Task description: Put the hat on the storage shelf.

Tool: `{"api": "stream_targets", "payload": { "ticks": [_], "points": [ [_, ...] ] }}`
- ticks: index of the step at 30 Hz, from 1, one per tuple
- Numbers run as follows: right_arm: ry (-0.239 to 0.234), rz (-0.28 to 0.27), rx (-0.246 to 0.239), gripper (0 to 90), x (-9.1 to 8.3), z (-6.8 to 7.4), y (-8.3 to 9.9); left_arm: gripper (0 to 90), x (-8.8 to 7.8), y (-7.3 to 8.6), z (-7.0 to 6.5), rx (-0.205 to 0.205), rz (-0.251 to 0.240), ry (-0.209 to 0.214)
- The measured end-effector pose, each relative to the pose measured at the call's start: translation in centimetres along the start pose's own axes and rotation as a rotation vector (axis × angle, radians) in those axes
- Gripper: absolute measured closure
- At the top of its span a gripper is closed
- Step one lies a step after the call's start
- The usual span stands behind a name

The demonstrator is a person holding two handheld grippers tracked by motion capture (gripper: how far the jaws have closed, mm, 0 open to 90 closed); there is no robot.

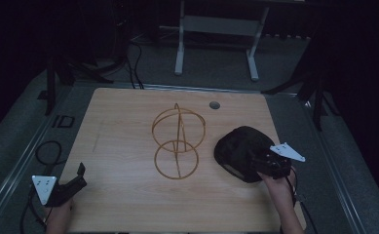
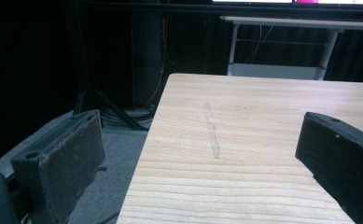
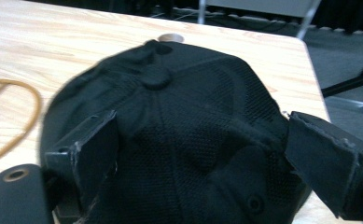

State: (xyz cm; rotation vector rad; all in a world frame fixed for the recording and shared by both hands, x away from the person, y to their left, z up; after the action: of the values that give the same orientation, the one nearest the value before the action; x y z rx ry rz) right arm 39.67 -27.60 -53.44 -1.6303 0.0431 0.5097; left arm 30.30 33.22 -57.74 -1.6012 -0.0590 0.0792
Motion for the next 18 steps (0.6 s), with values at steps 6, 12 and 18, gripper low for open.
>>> {"api": "stream_targets", "payload": {
  "ticks": [6, 12, 18],
  "points": [
    [0.065, -0.003, -0.006, 10.3, 0.0, -0.2, 0.3, 1.8, 0.0, 0.0, 0.0, -0.001, -0.001, 0.001],
    [0.101, 0.053, 0.033, 10.4, 0.4, -1.0, 1.8, 1.8, 0.0, 0.0, 0.0, 0.001, 0.001, 0.002],
    [0.109, 0.077, 0.05, 15.2, 0.6, -1.0, 2.7, 1.8, 0.0, 0.0, 0.0, 0.002, 0.002, 0.002]
  ]
}}
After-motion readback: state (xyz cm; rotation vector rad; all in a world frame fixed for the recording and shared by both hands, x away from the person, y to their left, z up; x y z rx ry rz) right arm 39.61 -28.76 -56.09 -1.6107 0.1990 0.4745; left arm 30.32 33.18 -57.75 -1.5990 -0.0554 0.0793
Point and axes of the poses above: each handheld gripper's, and its own axes: x roughly forward along the jaws, y roughly out of its underside, z roughly to its left, the point moved 9 cm from there along x, roughly forward along the jaws, and after that the axes turned 7 degrees about -z, right-handed, at the moved point
